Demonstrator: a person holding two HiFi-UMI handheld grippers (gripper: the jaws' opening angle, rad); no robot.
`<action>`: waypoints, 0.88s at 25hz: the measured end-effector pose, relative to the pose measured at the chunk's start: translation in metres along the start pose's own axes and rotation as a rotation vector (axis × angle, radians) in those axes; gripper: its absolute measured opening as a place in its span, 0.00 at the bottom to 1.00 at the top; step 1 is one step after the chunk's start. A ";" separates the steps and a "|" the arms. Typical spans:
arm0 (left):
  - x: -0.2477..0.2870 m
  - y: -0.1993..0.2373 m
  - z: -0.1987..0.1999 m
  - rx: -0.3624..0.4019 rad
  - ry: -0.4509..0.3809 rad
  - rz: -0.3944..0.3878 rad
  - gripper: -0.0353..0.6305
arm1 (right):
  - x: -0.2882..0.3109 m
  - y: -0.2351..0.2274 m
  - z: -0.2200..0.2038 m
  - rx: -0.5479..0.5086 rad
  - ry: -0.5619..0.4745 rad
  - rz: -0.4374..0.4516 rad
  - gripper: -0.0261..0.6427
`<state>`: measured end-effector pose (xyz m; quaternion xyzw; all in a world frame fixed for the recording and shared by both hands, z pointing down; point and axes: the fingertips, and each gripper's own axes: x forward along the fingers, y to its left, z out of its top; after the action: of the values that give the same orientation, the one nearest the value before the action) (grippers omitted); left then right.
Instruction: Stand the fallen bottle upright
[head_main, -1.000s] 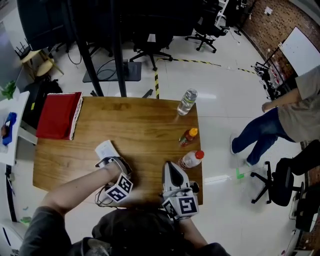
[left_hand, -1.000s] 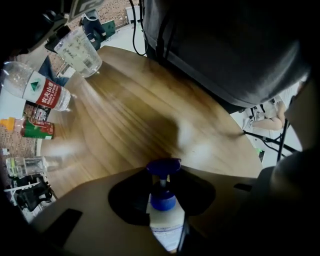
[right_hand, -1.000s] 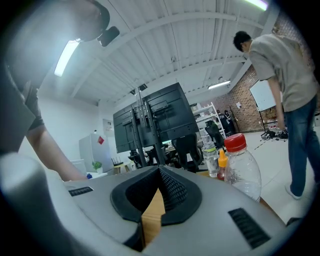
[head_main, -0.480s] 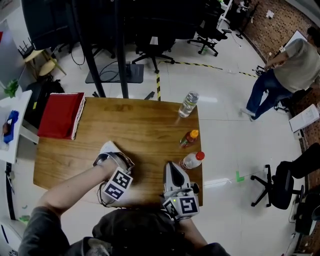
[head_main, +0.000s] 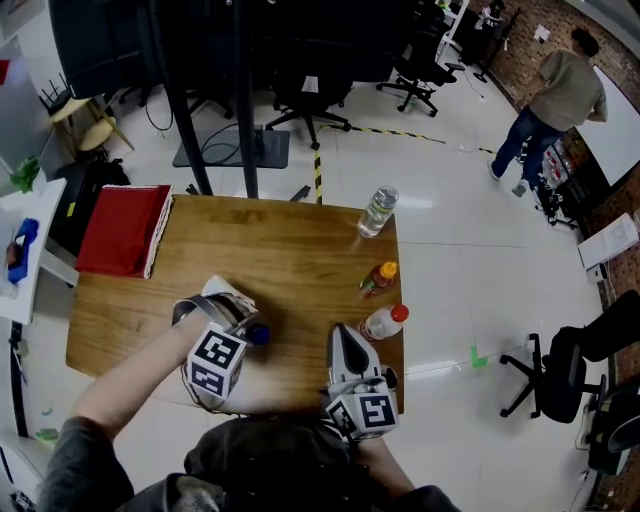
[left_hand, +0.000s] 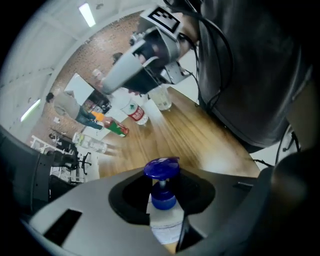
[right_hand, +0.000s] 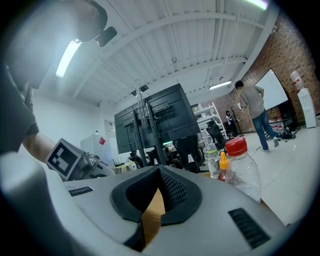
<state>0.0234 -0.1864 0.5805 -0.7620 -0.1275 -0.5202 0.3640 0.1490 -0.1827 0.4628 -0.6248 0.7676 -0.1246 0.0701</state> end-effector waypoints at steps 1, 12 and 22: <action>-0.008 0.009 0.001 -0.051 -0.030 0.032 0.27 | 0.000 0.000 0.001 0.000 -0.001 0.000 0.06; -0.067 0.064 0.011 -0.545 -0.343 0.274 0.27 | 0.002 0.007 0.005 -0.005 -0.002 0.006 0.06; -0.093 0.084 -0.027 -1.076 -0.616 0.609 0.24 | 0.010 0.015 0.000 -0.021 0.018 0.014 0.06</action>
<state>0.0131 -0.2475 0.4682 -0.9516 0.2703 -0.1455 0.0125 0.1326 -0.1895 0.4594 -0.6188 0.7740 -0.1216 0.0574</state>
